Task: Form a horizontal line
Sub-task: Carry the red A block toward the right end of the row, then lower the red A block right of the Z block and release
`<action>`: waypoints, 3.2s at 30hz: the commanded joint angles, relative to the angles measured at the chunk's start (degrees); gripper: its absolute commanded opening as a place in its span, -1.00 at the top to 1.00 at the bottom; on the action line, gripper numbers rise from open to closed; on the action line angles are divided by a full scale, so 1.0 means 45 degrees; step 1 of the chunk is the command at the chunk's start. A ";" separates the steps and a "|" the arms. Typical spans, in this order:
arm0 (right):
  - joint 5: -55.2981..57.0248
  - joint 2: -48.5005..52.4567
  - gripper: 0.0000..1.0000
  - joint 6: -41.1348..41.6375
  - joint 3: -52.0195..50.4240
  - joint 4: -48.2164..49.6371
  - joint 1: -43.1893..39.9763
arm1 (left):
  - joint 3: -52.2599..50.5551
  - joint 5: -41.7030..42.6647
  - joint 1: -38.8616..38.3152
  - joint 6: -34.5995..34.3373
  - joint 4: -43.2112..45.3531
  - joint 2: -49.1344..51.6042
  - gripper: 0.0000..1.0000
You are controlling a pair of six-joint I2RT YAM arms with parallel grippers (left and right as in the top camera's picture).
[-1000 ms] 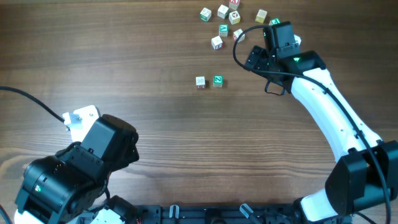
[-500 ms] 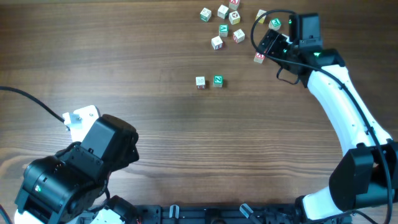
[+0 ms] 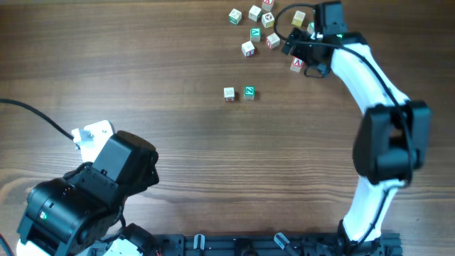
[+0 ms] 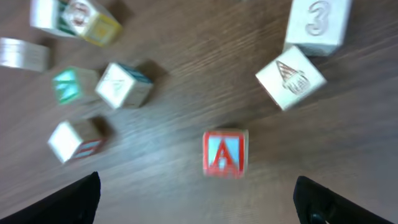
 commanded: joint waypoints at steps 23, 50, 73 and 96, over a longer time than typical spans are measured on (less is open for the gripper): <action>0.0816 0.1943 -0.07 -0.1948 0.0729 0.0257 0.0083 | 0.0034 0.0015 0.0000 -0.0029 -0.0005 -0.0053 -1.00; -0.0034 0.1331 0.56 -0.3959 0.1880 -0.2715 0.0554 | 0.0034 0.0015 0.0000 -0.0029 -0.0005 -0.0053 -1.00; 0.0185 0.1161 0.20 -0.2239 -0.0209 -0.3419 0.3099 | 0.0034 0.0015 0.0000 -0.0029 -0.0005 -0.0053 -1.00; 0.1909 -0.1302 -0.95 -0.1608 0.1880 -0.5731 0.2676 | 0.0034 0.0015 0.0000 -0.0029 -0.0005 -0.0053 -1.00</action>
